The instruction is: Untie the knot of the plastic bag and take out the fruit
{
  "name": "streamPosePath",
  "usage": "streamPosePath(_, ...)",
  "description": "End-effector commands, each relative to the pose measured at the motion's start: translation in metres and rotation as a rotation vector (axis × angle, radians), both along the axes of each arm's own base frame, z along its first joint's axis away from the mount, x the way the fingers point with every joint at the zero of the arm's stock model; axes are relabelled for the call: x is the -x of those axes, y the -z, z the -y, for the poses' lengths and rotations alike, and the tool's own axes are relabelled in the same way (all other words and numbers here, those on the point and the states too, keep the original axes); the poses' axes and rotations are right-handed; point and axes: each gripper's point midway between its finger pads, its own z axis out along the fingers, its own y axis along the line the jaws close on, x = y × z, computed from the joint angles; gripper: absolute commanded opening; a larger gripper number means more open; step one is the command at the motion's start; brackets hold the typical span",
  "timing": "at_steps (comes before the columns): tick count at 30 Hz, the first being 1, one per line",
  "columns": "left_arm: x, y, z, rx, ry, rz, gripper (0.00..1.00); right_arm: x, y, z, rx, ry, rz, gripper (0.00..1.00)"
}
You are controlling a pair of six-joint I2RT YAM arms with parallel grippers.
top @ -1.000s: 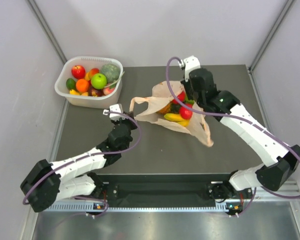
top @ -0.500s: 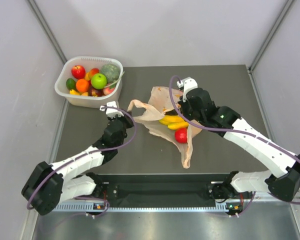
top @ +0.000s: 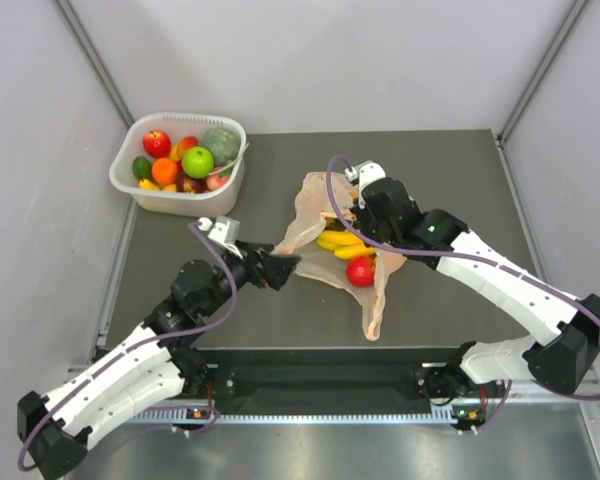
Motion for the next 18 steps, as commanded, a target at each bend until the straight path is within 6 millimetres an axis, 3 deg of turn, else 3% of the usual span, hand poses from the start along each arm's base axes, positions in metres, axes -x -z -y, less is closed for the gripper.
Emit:
streamPosePath(1,0.033,0.025,0.035,-0.051,0.204,-0.054,0.95,-0.002,-0.018,-0.011,-0.047,-0.015,0.019,0.01)
streamPosePath(3,0.046,0.030,0.054,-0.081,0.268,-0.049,0.89,-0.002,-0.017,-0.011,-0.051,-0.013,0.012,0.01)
streamPosePath(7,0.054,0.018,0.071,-0.078,0.256,0.000,0.91,-0.001,-0.022,-0.014,-0.064,-0.020,0.014,0.01)
streamPosePath(9,0.046,0.031,0.077,-0.105,0.207,-0.056,0.89,-0.003,-0.025,-0.013,-0.066,-0.013,0.019,0.01)
streamPosePath(12,0.046,0.028,0.082,-0.113,0.138,-0.053,0.86,-0.005,-0.028,-0.014,-0.068,-0.010,0.023,0.01)
streamPosePath(13,0.061,0.011,0.085,-0.085,0.148,-0.022,0.86,-0.005,-0.030,-0.014,-0.068,-0.012,0.026,0.01)
streamPosePath(15,0.057,-0.005,0.066,-0.065,0.013,-0.002,0.87,-0.007,-0.030,-0.013,-0.065,-0.009,0.026,0.02)
streamPosePath(16,0.069,-0.017,0.067,-0.038,0.030,0.014,0.87,-0.007,-0.031,-0.013,-0.068,-0.009,0.028,0.02)
streamPosePath(18,0.073,-0.039,0.054,0.026,0.001,0.032,0.87,-0.007,-0.032,-0.013,-0.068,-0.012,0.033,0.02)
